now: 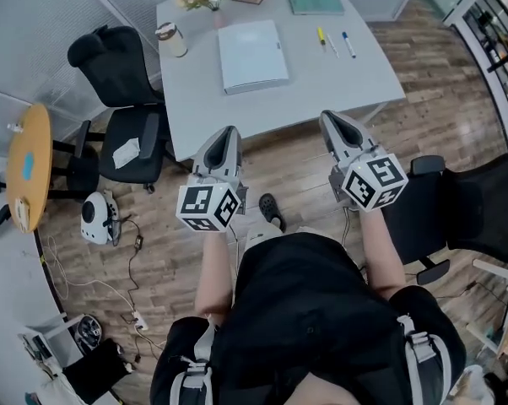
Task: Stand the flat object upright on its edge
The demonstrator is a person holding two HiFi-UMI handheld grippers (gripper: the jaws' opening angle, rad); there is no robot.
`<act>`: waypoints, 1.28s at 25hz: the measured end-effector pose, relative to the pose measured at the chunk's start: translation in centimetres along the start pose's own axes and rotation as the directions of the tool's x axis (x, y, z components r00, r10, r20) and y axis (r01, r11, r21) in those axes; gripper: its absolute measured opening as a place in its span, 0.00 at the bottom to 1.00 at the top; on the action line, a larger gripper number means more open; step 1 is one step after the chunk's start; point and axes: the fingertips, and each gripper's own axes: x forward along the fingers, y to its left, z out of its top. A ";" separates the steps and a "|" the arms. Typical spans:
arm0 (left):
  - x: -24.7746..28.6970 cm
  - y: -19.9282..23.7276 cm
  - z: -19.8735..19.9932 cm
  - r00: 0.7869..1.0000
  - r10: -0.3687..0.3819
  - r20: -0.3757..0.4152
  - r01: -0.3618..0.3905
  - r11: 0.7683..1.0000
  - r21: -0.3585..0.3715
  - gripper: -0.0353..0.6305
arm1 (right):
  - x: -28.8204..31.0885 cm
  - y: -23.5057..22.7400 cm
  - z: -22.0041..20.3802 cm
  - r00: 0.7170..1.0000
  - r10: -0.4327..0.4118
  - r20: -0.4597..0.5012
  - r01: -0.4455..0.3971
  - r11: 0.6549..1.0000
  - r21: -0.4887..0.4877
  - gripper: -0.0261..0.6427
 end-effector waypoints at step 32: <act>16.9 16.7 2.1 0.992 0.064 -0.112 -0.061 0.998 0.034 0.09 | 22.5 -9.2 -0.2 0.989 -0.079 -0.122 0.080 0.997 -0.003 0.07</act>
